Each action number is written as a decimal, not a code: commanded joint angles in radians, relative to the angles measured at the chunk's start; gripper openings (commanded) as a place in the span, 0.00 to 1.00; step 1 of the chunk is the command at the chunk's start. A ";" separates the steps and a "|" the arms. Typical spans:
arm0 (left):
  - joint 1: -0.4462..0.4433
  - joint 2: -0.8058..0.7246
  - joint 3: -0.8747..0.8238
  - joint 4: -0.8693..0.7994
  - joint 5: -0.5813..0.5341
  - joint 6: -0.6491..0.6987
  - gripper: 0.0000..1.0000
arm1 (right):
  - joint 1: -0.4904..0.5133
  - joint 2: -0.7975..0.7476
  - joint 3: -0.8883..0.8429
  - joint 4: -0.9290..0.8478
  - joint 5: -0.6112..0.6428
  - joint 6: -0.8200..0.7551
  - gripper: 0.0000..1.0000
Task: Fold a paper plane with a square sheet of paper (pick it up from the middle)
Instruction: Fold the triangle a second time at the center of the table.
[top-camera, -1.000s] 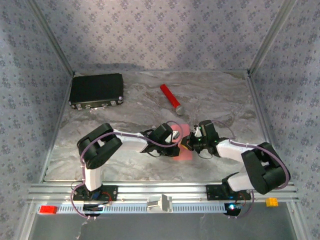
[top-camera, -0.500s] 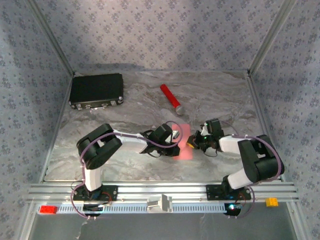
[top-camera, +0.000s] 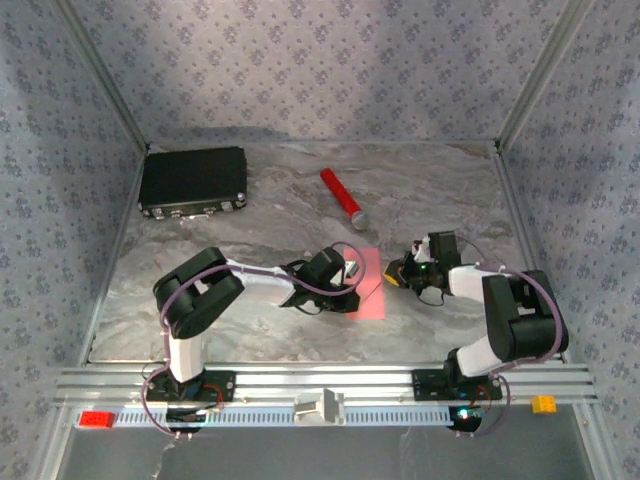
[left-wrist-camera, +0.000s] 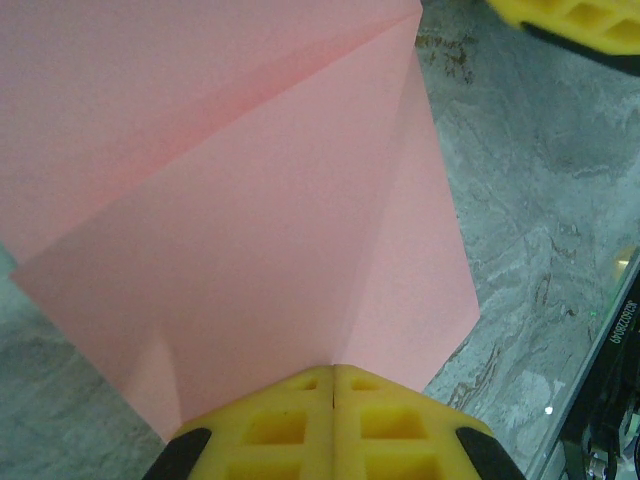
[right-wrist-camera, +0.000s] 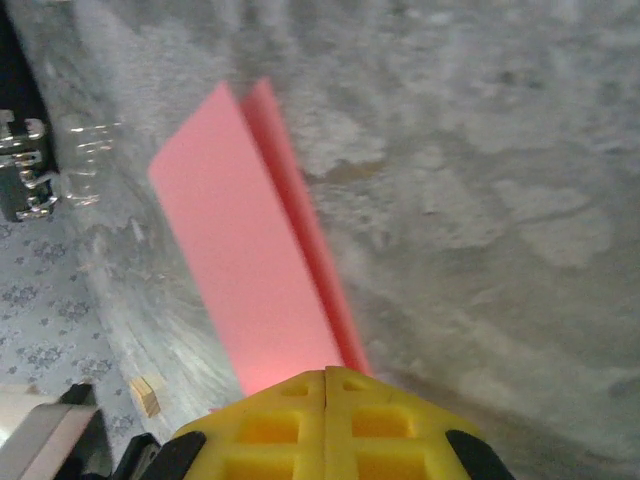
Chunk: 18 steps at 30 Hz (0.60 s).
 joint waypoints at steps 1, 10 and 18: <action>0.002 0.027 -0.027 -0.076 -0.018 -0.010 0.00 | 0.035 -0.056 -0.002 -0.032 0.009 -0.004 0.04; 0.004 0.015 -0.013 -0.071 -0.006 -0.003 0.00 | 0.179 0.024 0.007 -0.029 0.039 0.009 0.04; 0.003 -0.031 0.046 -0.113 0.012 0.011 0.02 | 0.164 0.083 0.003 -0.085 0.104 -0.025 0.01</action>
